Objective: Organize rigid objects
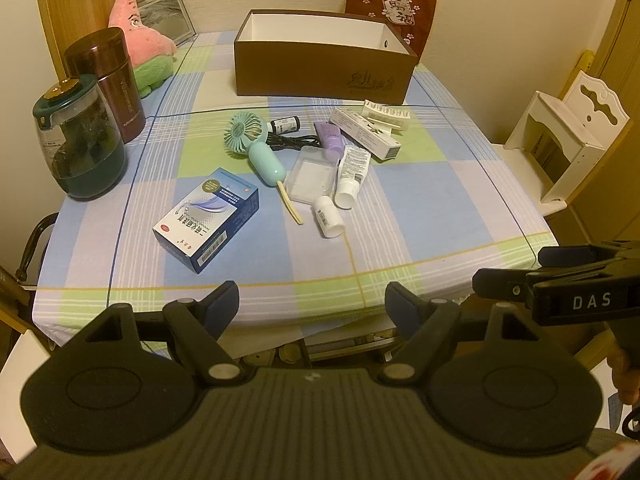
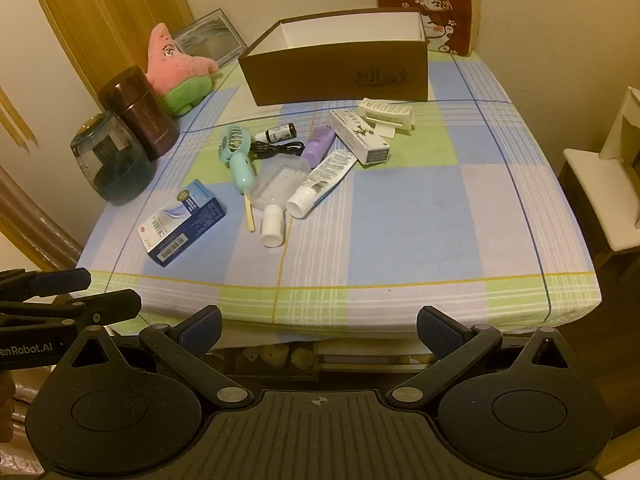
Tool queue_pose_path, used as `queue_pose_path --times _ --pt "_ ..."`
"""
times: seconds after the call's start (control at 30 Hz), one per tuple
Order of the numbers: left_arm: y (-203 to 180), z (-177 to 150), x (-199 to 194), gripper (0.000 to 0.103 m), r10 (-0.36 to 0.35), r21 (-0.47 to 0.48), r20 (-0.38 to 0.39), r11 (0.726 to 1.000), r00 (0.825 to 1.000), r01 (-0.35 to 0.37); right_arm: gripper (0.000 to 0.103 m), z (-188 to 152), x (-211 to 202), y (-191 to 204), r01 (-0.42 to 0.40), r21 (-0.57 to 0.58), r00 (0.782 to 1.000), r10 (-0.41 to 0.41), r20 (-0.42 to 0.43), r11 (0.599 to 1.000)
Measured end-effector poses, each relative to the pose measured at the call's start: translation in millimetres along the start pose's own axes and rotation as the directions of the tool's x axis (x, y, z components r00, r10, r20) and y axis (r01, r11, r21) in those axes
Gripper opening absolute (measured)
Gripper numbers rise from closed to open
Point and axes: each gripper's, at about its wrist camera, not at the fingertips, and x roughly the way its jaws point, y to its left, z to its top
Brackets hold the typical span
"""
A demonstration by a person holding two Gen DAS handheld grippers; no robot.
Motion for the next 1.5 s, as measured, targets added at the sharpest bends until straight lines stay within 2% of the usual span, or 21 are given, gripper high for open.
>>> queue_pose_path --times 1.5 --pt "-2.3 2.4 1.6 0.079 0.005 -0.011 -0.004 1.000 1.000 -0.005 0.103 4.4 10.8 2.0 -0.015 0.002 1.000 0.015 -0.010 1.000"
